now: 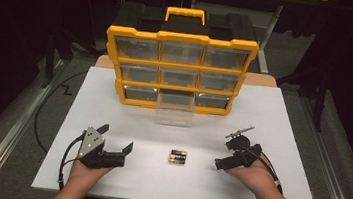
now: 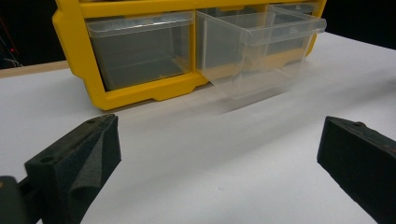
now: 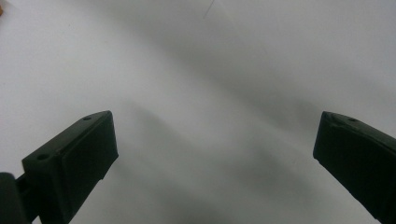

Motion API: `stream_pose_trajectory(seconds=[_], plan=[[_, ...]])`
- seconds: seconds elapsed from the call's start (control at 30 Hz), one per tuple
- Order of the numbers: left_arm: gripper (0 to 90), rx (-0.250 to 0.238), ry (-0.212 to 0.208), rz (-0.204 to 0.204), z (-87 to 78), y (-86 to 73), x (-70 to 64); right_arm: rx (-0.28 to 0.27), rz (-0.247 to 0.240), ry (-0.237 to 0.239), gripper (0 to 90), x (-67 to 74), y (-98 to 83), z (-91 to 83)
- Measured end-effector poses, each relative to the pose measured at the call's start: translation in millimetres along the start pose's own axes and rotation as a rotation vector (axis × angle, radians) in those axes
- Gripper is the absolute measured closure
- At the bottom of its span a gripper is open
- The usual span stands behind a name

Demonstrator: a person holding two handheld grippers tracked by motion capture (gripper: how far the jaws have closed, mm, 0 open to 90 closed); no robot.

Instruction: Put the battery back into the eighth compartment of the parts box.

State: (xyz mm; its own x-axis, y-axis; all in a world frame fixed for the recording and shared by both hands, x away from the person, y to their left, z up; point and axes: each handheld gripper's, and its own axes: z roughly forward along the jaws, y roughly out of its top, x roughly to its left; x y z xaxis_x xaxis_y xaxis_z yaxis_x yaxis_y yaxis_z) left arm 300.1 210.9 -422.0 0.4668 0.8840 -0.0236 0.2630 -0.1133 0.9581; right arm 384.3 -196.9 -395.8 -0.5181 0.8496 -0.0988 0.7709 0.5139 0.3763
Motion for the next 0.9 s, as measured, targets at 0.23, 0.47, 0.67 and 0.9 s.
stream_pose_trajectory(seconds=[0.23,0.47,0.67,0.9], plan=[[0.3,0.0,0.0,0.002,-0.3,0.0,0.4,0.044,-0.023,0.001,0.9,-1.2,5.2,-0.8],[0.4,0.001,-0.002,0.001,-0.2,0.0,0.1,0.094,-0.047,0.005,0.8,0.9,8.3,0.9],[0.4,0.001,-0.002,0.002,-0.5,0.1,0.1,0.131,-0.055,0.013,0.8,0.2,10.6,3.1],[0.4,0.0,-0.004,0.004,-0.7,0.2,-0.3,0.182,-0.072,0.03,0.8,0.7,12.1,6.1]])
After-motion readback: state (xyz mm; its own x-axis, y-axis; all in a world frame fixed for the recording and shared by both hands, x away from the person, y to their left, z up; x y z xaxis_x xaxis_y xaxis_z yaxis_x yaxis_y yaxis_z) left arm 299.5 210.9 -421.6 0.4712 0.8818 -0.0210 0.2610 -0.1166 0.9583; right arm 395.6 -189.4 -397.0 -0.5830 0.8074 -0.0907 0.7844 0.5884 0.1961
